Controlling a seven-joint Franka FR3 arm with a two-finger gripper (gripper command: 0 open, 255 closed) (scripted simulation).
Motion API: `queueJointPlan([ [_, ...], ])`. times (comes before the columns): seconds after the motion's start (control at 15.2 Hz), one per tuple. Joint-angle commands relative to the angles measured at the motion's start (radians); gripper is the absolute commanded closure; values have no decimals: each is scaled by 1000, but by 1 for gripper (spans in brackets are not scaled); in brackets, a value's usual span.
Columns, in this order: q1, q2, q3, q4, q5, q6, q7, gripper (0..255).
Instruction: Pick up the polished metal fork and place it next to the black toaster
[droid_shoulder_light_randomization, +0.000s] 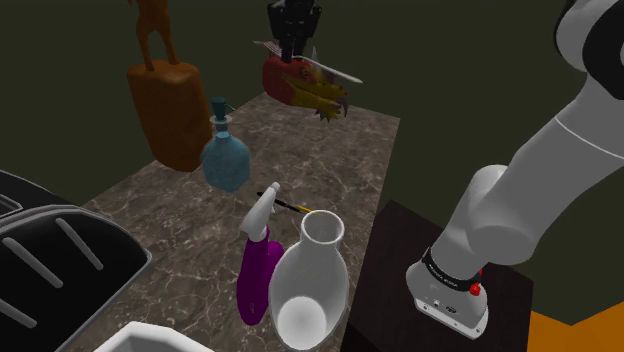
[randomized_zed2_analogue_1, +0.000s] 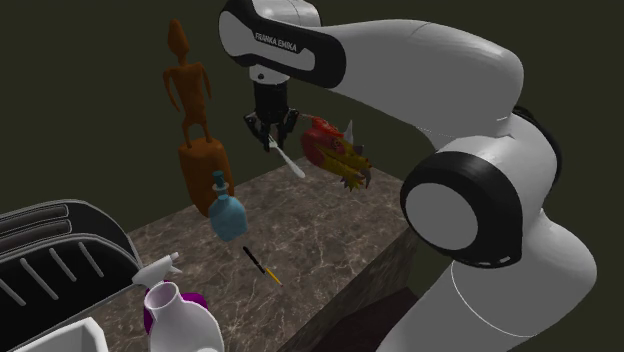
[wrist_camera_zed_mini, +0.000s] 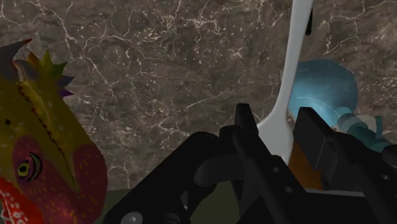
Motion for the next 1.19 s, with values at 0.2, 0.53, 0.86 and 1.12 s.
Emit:
queueJointPlan([
  [0.2,50,41,74,44,1,0,126,255],
  [0.53,106,112,146,125,-11,-11,253,255],
  [0.86,171,215,214,248,-42,-35,381,255],
  [1.12,238,325,262,387,-85,-70,483,255],
])
